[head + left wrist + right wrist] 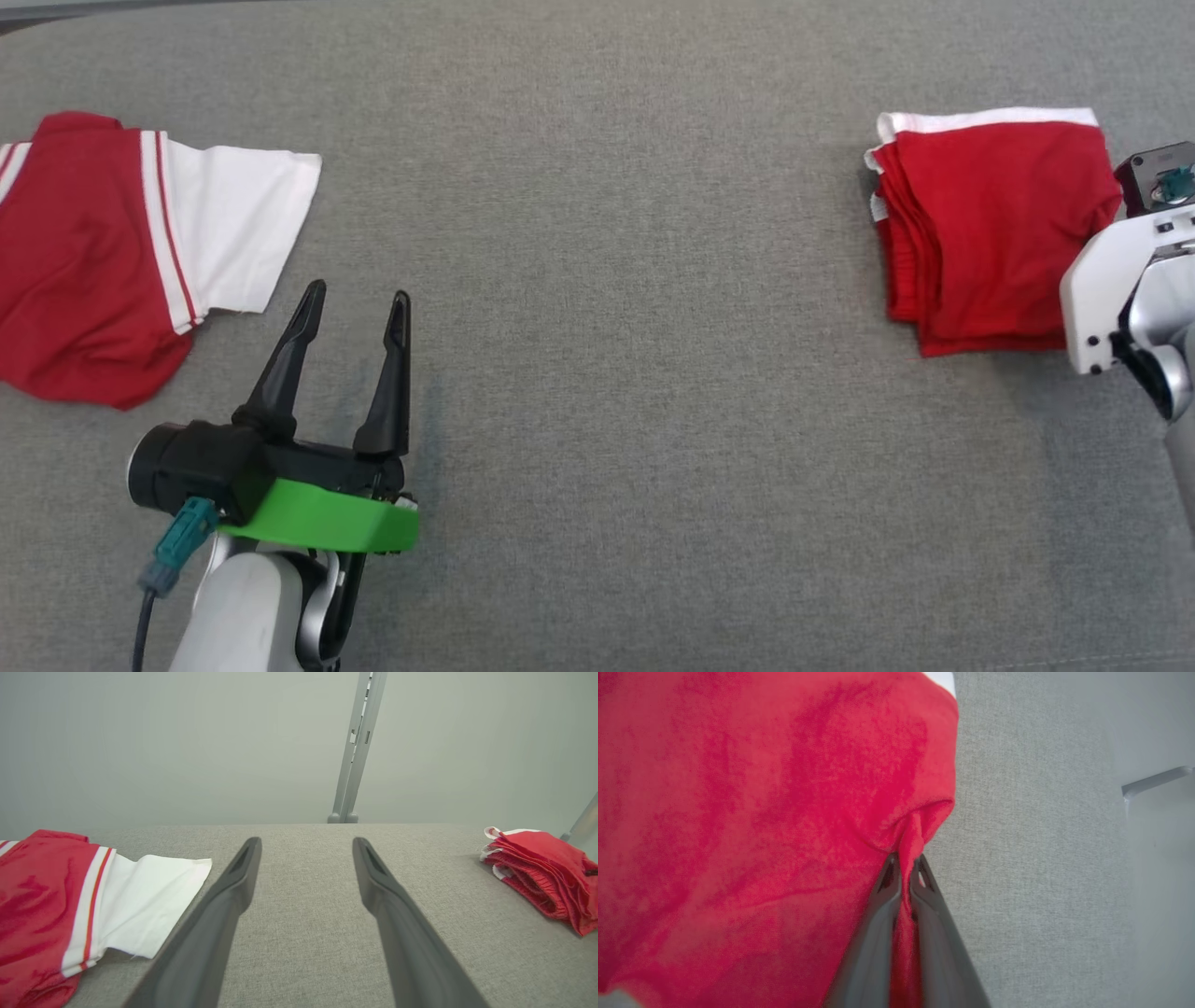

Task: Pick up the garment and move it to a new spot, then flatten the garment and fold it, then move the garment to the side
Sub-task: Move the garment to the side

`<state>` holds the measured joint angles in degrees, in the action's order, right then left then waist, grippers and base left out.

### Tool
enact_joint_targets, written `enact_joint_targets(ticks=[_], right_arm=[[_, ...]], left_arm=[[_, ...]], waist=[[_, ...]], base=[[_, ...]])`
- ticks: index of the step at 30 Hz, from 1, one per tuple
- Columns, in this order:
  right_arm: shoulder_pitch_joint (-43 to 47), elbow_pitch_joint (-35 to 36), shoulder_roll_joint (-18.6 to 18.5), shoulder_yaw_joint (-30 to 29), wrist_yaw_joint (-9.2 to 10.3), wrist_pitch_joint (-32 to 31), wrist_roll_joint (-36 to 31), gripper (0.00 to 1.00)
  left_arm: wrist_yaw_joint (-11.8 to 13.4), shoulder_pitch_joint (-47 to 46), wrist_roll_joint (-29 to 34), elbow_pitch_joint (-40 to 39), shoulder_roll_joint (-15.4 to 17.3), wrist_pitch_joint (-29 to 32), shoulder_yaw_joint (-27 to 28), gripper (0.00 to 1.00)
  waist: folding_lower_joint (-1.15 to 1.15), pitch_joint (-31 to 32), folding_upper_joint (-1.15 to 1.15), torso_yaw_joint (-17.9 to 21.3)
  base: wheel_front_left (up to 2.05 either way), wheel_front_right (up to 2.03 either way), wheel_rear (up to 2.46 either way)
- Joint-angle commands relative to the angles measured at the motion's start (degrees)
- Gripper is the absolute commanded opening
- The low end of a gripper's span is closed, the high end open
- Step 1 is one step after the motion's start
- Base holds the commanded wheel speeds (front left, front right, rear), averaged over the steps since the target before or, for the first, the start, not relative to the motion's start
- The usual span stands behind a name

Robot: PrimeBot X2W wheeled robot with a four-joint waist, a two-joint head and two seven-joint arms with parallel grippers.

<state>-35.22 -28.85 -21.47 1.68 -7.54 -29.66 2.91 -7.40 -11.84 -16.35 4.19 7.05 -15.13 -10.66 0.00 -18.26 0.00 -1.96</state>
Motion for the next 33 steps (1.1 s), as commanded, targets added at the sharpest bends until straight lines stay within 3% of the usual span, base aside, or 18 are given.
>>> enact_joint_targets(ticks=[1,11,19,25,26,27,28,29,33], right_arm=[[-1.73,0.18,-2.09,0.35,0.10,0.73,-1.53,0.00],[-3.98,-3.06,-10.25,-1.88,0.11,4.19,-3.61,0.00],[-6.87,-6.17,-20.07,-0.68,0.11,9.55,-5.36,0.00],[-9.94,-11.28,-22.23,-3.28,0.11,11.33,-6.54,0.00],[-10.00,-12.04,-22.17,-3.57,0.11,11.41,-6.85,0.32],[-10.32,-12.87,-21.95,-4.30,0.11,11.76,-6.96,0.86],[-10.29,-13.67,-21.70,-4.60,0.11,11.81,-7.28,0.85],[-10.34,-14.29,-21.50,-5.05,0.11,12.09,-7.49,0.99],[-10.49,-15.12,-20.65,-7.20,0.11,15.61,-9.34,1.00]], left_arm=[[-0.11,-1.49,0.15,-0.70,1.18,-0.02,-0.23,1.00],[-0.11,-3.73,0.83,-3.87,3.75,-0.02,-1.60,1.00],[-0.12,-4.15,1.37,-6.06,5.62,-0.01,-1.79,1.00],[-0.10,-4.95,2.42,-6.64,5.79,-0.01,-2.42,1.00],[-0.10,-5.08,2.52,-6.56,5.72,-0.01,-2.69,1.00],[-0.10,-5.21,2.61,-6.54,5.63,-0.01,-2.96,1.00],[-0.10,-5.40,2.77,-6.53,5.67,-0.01,-3.17,1.00],[-0.10,-5.58,2.91,-6.50,5.67,-0.01,-3.34,1.00],[-0.10,-5.52,2.58,-6.44,5.37,-0.01,-3.33,1.00]], waist=[[0.00,-4.86,0.00,3.76],[0.00,-10.14,0.00,3.18],[0.00,-13.67,0.00,2.05],[0.00,-15.33,0.00,1.45],[0.00,-15.41,0.00,1.30],[0.00,-15.45,0.00,1.15],[0.00,-15.44,0.00,1.03],[0.00,-15.38,0.00,0.96],[0.00,-14.25,0.00,0.76]], base=[[0.00,0.00,0.00],[0.00,0.00,0.00],[0.00,0.00,0.00],[0.00,0.00,0.00],[0.00,0.00,0.00],[0.00,0.00,0.00],[0.00,0.00,0.00],[0.00,0.00,0.00],[0.00,0.00,0.00]])
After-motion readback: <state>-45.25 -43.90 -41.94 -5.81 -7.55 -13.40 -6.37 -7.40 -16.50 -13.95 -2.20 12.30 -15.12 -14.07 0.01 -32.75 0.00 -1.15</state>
